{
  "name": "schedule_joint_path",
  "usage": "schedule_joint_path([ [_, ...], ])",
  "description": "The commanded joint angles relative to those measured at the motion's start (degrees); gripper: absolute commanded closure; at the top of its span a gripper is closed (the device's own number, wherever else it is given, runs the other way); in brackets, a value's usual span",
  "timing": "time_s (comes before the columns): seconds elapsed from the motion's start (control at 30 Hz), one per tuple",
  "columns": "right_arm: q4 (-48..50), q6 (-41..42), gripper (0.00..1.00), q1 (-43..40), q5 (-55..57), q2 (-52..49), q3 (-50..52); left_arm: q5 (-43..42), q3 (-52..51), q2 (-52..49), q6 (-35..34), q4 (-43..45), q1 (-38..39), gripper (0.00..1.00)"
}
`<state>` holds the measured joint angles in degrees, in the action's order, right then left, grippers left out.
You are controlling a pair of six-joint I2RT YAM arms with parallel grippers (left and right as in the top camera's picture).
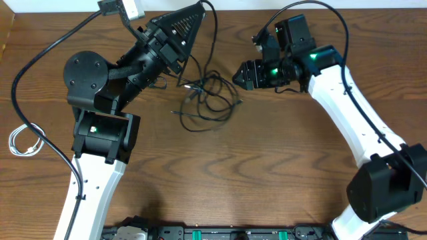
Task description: Untangle cables
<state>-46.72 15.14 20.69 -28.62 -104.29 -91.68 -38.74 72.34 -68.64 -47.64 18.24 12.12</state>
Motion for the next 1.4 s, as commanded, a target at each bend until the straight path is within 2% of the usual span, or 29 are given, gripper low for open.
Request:
schedule_joint_path([
  [0.0, 0.2, 0.7, 0.27, 1.4, -0.1, -1.4, 0.0, -0.9, 0.8, 0.7, -0.8, 0.8, 0.1, 0.92],
  [0.27, 2.3, 1.0, 0.27, 2.7, 0.5, -1.8, 0.0, -1.3, 0.8, 0.7, -1.4, 0.8, 0.1, 0.92],
  [0.4, 3.7, 3.1, 0.27, 3.7, 4.2, -2.3, 0.0, -1.4, 0.8, 0.7, -1.4, 0.8, 0.1, 0.92],
  [0.73, 5.0, 4.6, 0.29, 4.6, 4.6, -8.5, 0.0, -1.4, 0.8, 0.7, -2.0, 0.8, 0.1, 0.92],
  [1.17, 9.2, 3.0, 0.27, 4.7, -4.7, -10.6, 0.0, -1.3, 0.8, 0.7, -2.0, 0.7, 0.1, 0.92],
  [1.37, 9.1, 3.1, 0.29, 5.5, -3.4, -11.0, 0.0, -1.3, 0.8, 0.7, -2.0, 0.8, 0.1, 0.92],
])
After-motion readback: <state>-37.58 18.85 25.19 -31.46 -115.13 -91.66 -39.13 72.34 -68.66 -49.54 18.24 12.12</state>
